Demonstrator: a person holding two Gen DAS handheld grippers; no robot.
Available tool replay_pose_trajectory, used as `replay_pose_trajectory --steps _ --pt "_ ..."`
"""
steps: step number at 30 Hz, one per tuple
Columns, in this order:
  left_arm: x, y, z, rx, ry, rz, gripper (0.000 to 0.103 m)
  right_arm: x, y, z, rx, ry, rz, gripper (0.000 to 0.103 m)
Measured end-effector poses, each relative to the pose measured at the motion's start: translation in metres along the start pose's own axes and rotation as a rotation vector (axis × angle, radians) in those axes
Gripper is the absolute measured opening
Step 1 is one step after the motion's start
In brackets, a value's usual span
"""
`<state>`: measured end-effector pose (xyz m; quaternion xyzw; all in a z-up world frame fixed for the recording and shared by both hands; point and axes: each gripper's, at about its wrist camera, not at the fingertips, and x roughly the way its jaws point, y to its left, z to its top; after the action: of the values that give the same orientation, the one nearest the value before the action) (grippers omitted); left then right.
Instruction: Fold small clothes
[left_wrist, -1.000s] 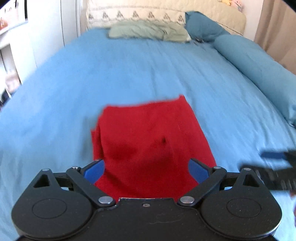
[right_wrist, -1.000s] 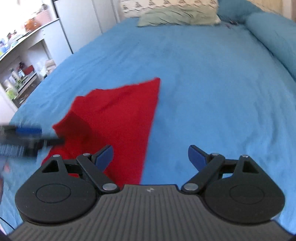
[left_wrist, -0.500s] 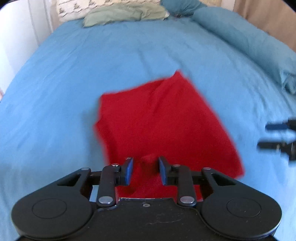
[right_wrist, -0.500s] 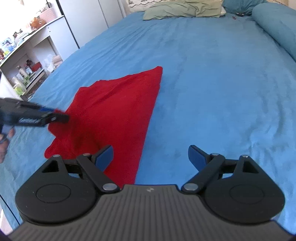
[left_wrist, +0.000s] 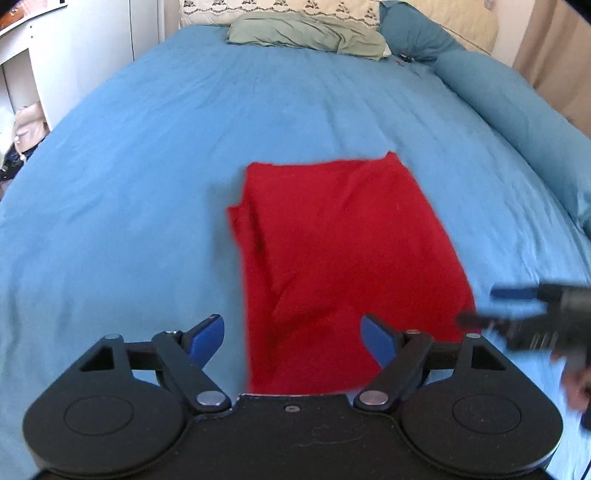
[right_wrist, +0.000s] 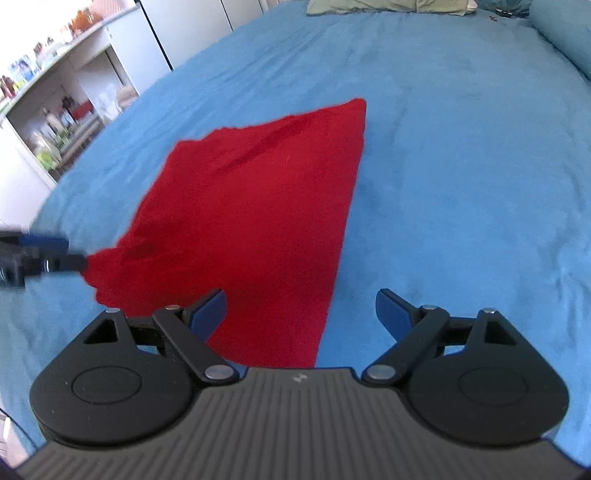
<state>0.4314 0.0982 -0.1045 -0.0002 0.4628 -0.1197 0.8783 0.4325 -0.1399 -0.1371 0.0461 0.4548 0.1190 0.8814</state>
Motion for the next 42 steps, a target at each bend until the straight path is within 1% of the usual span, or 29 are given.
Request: replay_pose_trajectory --steps 2,4,7,8,11,13,14,16,18,19,21,22,24,26,28,30,32,35,37,38,40,42 --pt "0.017 -0.005 0.004 0.000 0.007 0.038 0.083 0.013 0.000 -0.005 -0.026 0.030 -0.032 0.103" --pt "0.028 -0.002 -0.002 0.008 0.035 0.089 0.082 0.021 -0.004 -0.012 -0.042 0.068 -0.051 0.103" --pt "0.039 0.011 -0.026 0.035 0.106 0.183 0.081 0.019 -0.015 -0.021 -0.044 0.060 -0.034 0.103" --pt "0.038 0.018 -0.035 0.026 0.112 0.186 0.082 0.019 -0.016 -0.022 -0.051 0.064 -0.033 0.103" --pt "0.028 0.032 -0.046 -0.014 0.107 0.165 0.082 0.019 -0.018 -0.021 -0.070 0.071 -0.023 0.103" --pt "0.020 0.031 -0.040 -0.016 0.098 0.155 0.081 0.017 -0.019 -0.016 -0.072 0.086 -0.019 0.103" --pt "0.014 0.028 -0.035 -0.010 0.073 0.153 0.079 0.015 -0.020 -0.013 -0.071 0.094 -0.019 0.103" --pt "-0.003 0.023 -0.021 0.007 -0.001 0.148 0.081 0.002 -0.022 -0.004 -0.064 0.089 -0.014 0.103" --pt "-0.017 0.021 -0.003 0.012 -0.058 0.102 0.098 -0.016 -0.025 0.009 -0.043 0.062 0.024 0.103" --pt "-0.019 0.022 0.007 0.009 -0.071 0.066 0.101 -0.023 -0.028 0.017 -0.026 0.053 0.044 0.103" --pt "-0.012 0.025 0.024 -0.019 -0.063 -0.007 0.102 -0.028 -0.036 0.034 0.014 0.059 0.088 0.103" --pt "-0.007 0.029 0.031 -0.045 -0.058 -0.029 0.102 -0.025 -0.040 0.041 0.037 0.077 0.113 0.103" --pt "0.011 0.038 0.041 -0.096 -0.040 -0.076 0.102 -0.011 -0.050 0.053 0.100 0.119 0.143 0.103" --pt "0.034 0.045 0.046 -0.132 -0.003 -0.105 0.101 0.006 -0.058 0.057 0.166 0.142 0.159 0.103" --pt "0.045 0.045 0.044 -0.150 0.037 -0.140 0.098 0.021 -0.068 0.058 0.230 0.127 0.176 0.103" --pt "0.056 0.047 0.041 -0.153 0.082 -0.175 0.088 0.029 -0.071 0.057 0.261 0.112 0.178 0.103" --pt "0.065 0.046 0.041 -0.135 0.114 -0.177 0.084 0.038 -0.071 0.058 0.268 0.106 0.173 0.103" --pt "0.068 0.045 0.037 -0.119 0.129 -0.187 0.076 0.047 -0.066 0.058 0.264 0.113 0.165 0.103" --pt "0.069 0.044 0.034 -0.117 0.121 -0.197 0.075 0.052 -0.066 0.059 0.269 0.125 0.159 0.102" --pt "0.071 0.043 0.034 -0.113 0.118 -0.205 0.072 0.053 -0.068 0.056 0.273 0.123 0.165 0.101" --pt "0.076 0.042 0.036 -0.104 0.120 -0.213 0.067 0.056 -0.068 0.057 0.281 0.112 0.179 0.096" --pt "0.077 0.040 0.037 -0.101 0.119 -0.217 0.057 0.060 -0.065 0.058 0.286 0.113 0.206 0.078"
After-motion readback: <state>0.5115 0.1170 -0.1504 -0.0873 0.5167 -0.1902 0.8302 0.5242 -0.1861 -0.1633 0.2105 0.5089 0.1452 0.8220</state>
